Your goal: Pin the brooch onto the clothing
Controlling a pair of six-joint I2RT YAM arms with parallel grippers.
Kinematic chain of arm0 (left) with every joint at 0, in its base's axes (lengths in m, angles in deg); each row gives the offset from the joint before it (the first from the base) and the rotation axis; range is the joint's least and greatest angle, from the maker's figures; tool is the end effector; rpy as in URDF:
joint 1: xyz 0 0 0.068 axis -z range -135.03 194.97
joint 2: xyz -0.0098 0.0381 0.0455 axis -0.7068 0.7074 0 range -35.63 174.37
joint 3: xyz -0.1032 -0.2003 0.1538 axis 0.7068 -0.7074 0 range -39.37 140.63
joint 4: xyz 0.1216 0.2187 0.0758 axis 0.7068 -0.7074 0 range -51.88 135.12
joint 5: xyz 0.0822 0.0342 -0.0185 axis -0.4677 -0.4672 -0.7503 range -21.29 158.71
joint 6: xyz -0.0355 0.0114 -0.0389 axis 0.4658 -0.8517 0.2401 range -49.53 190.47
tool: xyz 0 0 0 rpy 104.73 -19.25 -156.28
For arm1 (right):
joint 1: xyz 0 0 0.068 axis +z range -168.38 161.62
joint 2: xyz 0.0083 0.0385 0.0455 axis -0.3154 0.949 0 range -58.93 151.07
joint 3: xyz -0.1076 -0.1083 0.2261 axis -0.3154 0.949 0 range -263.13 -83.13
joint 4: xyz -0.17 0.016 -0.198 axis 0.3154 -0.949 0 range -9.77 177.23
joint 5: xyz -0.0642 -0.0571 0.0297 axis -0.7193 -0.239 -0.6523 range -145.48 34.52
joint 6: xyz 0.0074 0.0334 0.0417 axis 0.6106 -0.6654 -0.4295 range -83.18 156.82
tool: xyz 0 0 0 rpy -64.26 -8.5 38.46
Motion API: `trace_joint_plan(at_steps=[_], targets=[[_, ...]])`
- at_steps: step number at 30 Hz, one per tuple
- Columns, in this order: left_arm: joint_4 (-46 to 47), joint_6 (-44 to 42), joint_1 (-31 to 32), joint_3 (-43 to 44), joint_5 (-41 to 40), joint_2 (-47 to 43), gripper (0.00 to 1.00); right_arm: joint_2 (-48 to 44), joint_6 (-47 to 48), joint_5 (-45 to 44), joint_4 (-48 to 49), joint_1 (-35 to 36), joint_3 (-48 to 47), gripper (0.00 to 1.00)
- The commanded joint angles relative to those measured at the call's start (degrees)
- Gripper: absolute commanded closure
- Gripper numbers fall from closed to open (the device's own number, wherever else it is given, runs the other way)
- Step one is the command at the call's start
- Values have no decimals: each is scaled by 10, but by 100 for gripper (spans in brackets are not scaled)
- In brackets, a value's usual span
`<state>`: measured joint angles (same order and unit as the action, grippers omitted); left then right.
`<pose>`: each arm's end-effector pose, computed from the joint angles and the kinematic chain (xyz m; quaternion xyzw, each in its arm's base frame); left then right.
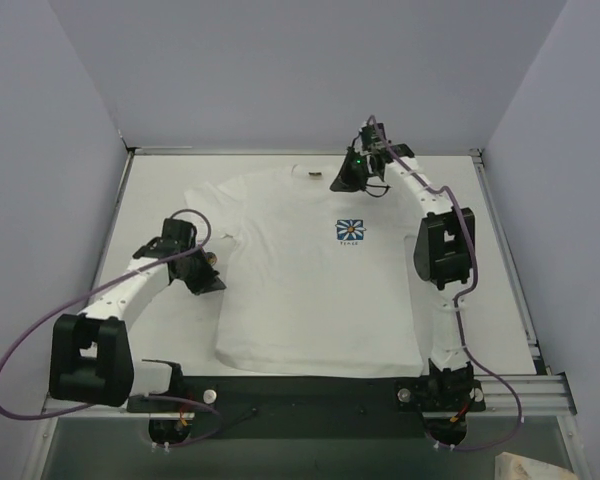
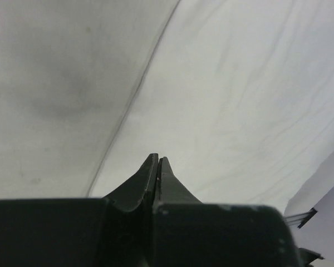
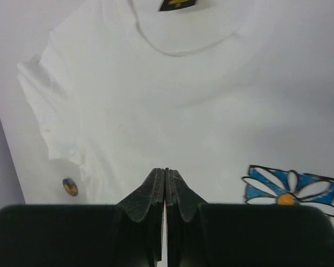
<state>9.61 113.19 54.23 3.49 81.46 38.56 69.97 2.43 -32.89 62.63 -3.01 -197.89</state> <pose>0.2271 -0.0450 0.1914 -0.2589 0.9388 -0.1852 0.1316 0.4991 0.1514 0.2505 0.0624 0.8860 0.3387 0.3105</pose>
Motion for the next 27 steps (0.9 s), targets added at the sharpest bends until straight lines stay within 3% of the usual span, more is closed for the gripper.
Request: trace_joint_plan(at_steps=[1,5,6,7,9,10,11,14,27], targets=[[89,-52,-76,81,31,54,97,45,7,41,-17,74,-73,100],[145,-65,-127,138,43,127,78,93,-22,75,11,129,-134,98],[152,-66,-132,147,44,139,63,105,-28,94,33,139,-143,97],[161,-69,-136,163,45,152,57,121,-30,103,48,161,-150,95],[183,-65,-143,174,43,183,46,134,-37,112,92,178,-151,76],[193,-65,-145,180,39,191,45,147,-44,117,110,192,-151,71],[198,-63,-150,184,36,210,44,155,-64,119,123,199,-150,58],[203,-65,-159,189,37,241,44,189,-95,143,170,214,-160,48],[226,-90,-191,122,64,264,44,211,-102,147,208,258,-157,50]])
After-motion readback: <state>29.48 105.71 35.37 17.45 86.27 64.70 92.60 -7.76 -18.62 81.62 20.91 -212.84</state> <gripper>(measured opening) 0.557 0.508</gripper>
